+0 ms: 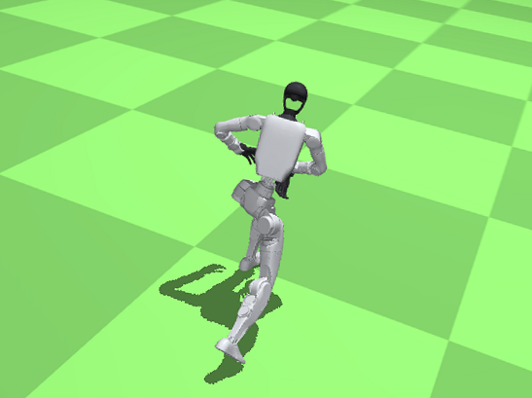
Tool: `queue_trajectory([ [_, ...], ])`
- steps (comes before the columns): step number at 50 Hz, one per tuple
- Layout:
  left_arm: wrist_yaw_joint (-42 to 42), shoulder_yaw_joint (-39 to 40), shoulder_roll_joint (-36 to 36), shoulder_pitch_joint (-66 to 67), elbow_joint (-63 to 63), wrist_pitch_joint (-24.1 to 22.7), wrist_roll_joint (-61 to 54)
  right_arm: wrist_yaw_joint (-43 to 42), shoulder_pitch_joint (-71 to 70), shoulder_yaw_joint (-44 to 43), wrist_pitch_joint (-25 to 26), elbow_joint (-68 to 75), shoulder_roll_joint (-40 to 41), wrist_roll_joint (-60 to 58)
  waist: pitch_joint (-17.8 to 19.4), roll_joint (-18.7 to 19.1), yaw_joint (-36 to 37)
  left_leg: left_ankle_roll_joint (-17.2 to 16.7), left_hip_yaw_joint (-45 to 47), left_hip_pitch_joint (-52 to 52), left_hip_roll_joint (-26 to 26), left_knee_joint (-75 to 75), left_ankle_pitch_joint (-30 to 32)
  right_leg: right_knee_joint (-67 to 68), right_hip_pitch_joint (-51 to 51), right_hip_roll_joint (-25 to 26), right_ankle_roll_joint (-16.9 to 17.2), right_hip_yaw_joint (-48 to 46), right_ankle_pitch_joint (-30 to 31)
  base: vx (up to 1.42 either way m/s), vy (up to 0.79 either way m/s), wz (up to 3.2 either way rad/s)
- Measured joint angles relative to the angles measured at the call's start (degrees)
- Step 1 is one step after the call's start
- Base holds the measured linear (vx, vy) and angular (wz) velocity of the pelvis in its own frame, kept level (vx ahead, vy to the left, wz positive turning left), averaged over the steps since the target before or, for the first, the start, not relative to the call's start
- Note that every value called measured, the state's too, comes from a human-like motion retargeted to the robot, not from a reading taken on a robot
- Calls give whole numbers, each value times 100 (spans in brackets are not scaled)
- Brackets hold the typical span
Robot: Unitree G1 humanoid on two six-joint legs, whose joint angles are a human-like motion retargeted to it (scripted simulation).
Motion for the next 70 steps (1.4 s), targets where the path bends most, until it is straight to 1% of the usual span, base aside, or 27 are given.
queue_trajectory([
  [2,-175,-232,124,-288,-16,-100,140,136,-396,183,66,-81,185,8,330,-170,-363,15,173,-507,-25,568,-51,537,-124,-310,-154,33,-888,-27,-3,54],
  [5,-489,-625,108,-813,-6,-200,543,133,-530,312,-111,-108,406,-159,587,-255,-966,-209,208,-1006,-54,910,33,654,-67,-471,-184,-23,-1861,-24,1,45],
  [8,-162,-1143,-171,-1377,238,-352,1164,6,-410,305,-484,-191,401,-399,706,-204,-1418,-446,163,-1252,-63,841,164,421,-76,-410,-65,-13,-2296,-17,3,21],
  [10,554,-1564,-419,-1742,536,-453,1554,-235,-386,325,-646,-240,352,-513,813,-176,-1587,-472,164,-1283,-48,614,285,352,-263,-385,-56,50,-2309,-13,3,-9],
  [14,1904,-2240,-781,-2199,1080,-537,1864,-990,-508,532,-687,-99,326,-645,1044,-179,-1615,-308,225,-1041,99,-65,488,-36,-669,-372,-41,253,-1891,-8,5,-54],
  [22,2494,-2984,-1325,-2529,1910,-479,1921,-2250,-737,1267,-627,667,476,-614,1055,-148,-1505,111,295,-674,354,-1149,678,-1161,-1042,-269,216,379,-940,-2,4,-50],
  [25,2894,-3361,-1498,-2713,2123,-517,1952,-2880,-750,1370,-624,729,420,-566,1050,-72,-1538,130,271,-698,324,-1304,711,-1286,-1062,-252,216,231,-884,0,0,0],
  [28,3163,-3578,-1448,-2837,2011,-500,1900,-3242,-769,1405,-572,537,271,-518,1058,7,-1582,83,229,-842,304,-1127,593,-1157,-1058,-249,139,102,-1073,0,-1,23],
  [31,3327,-3602,-1241,-2871,1656,-381,1776,-3072,-802,1426,-395,168,73,-448,1075,78,-1599,78,176,-1048,367,-608,284,-576,-1147,-279,-10,-3,-1367,0,-1,6],
  [37,3483,-3548,-1079,-2866,1529,-230,1629,-1456,-650,1076,-93,179,203,-473,1025,-13,-1518,82,124,-1308,449,831,-339,1066,-1147,-596,-175,54,-1653,11,-3,5],
  [39,3368,-3628,-1331,-2881,2107,-164,1752,-1097,-505,947,34,815,588,-493,851,-141,-1360,43,147,-1215,479,1171,-456,1034,-868,-654,-120,186,-1479,31,-1,-21],
  [41,3046,-3750,-1798,-2791,3037,-85,2051,-1135,-291,959,159,1831,1164,-435,455,-290,-1182,54,195,-1041,508,1255,-477,659,-589,-589,-87,256,-977,45,2,-22],
  [43,2527,-3784,-2379,-2552,4088,-66,2507,-1619,-24,1081,197,2942,1757,-233,-63,-402,-1033,97,254,-733,505,969,-334,22,-348,-370,-73,225,20,54,5,-6],
  [45,1957,-3648,-2908,-2197,4912,-133,3007,-2445,328,1236,100,3674,2088,98,-609,-416,-941,111,246,-232,410,203,9,-835,-136,-20,-38,95,1534,54,5,17],
  [47,1456,-3353,-3233,-1842,5214,-229,3255,-3274,739,1273,-96,3649,1895,384,-1040,-314,-901,71,45,587,162,-1258,642,-1701,-16,452,47,73,2983,46,3,41],
  [48,1231,-3181,-3340,-1683,5217,-240,3277,-3539,958,1194,-202,3431,1649,463,-1200,-228,-887,48,-121,1118,28,-2235,1089,-2041,-20,745,146,176,3402,38,0,47],
  [49,1009,-2989,-3436,-1535,5171,-235,3228,-3749,1190,1032,-326,3125,1334,490,-1297,-92,-859,36,-284,1736,-11,-3298,1560,-2257,-69,1113,289,377,3511,34,-1,42],
  [50,790,-2786,-3526,-1393,5101,-221,3143,-3932,1429,830,-458,2776,986,491,-1364,70,-824,29,-447,2399,-2,-4406,2042,-2410,-139,1518,453,628,3466,31,-2,37],
  [52,436,-2351,-3778,-1165,4983,-155,2936,-4415,1960,255,-733,2117,262,422,-1309,494,-810,-39,-426,3608,226,-5883,2227,-2507,-358,2307,644,877,2865,28,-1,62],
  [55,231,-1857,-4268,-956,4948,-171,2955,-5519,2726,-635,-1077,1571,-588,438,-1166,900,-1176,-270,-279,4944,112,-6594,1329,-2672,-1023,2739,525,187,1959,19,0,156],
  [57,386,-1820,-4638,-973,5049,-121,2731,-5759,3045,-1063,-1020,1611,-822,551,-1092,981,-1750,-359,-559,5519,-184,-6265,1080,-2941,-1586,2631,438,-700,1581,15,-7,262],
  [59,557,-1958,-4948,-1047,5145,-35,2590,-5831,3274,-1393,-944,1664,-975,659,-1025,977,-2460,-429,-922,6004,-462,-5687,1117,-3257,-2151,2361,392,-1473,1259,15,-10,324],
  [62,773,-2413,-5410,-1192,5228,82,2453,-5653,3552,-1585,-936,1528,-1331,709,-935,957,-3486,-558,-1561,6724,-670,-4747,1221,-3718,-2933,1767,587,-2332,769,18,-14,324],
  [65,954,-2987,-5807,-1298,5111,151,2574,-5477,3739,-1406,-1276,1022,-1920,537,-901,1248,-4078,-1067,-2125,7421,-92,-4348,1854,-3987,-3651,1587,646,-3014,607,13,-25,229],
  [67,1058,-3339,-6171,-1431,4975,148,2810,-5368,3721,-1186,-1614,537,-2490,458,-877,1627,-4337,-1183,-2481,7734,424,-4528,2001,-3705,-4131,1422,646,-3232,1346,6,-6,199],
  [68,1081,-3475,-6416,-1539,4932,137,2946,-5252,3654,-1067,-1767,261,-2843,462,-847,1889,-4444,-1069,-2630,7816,670,-4622,1808,-3343,-4409,1278,646,-3266,1786,2,12,177],
  [70,1007,-3644,-6907,-1858,4920,103,3165,-4912,3350,-811,-1985,-261,-3516,471,-657,2520,-4541,-639,-2674,7834,1212,-4527,867,-1783,-5241,925,618,-3204,2004,-5,18,122],
])
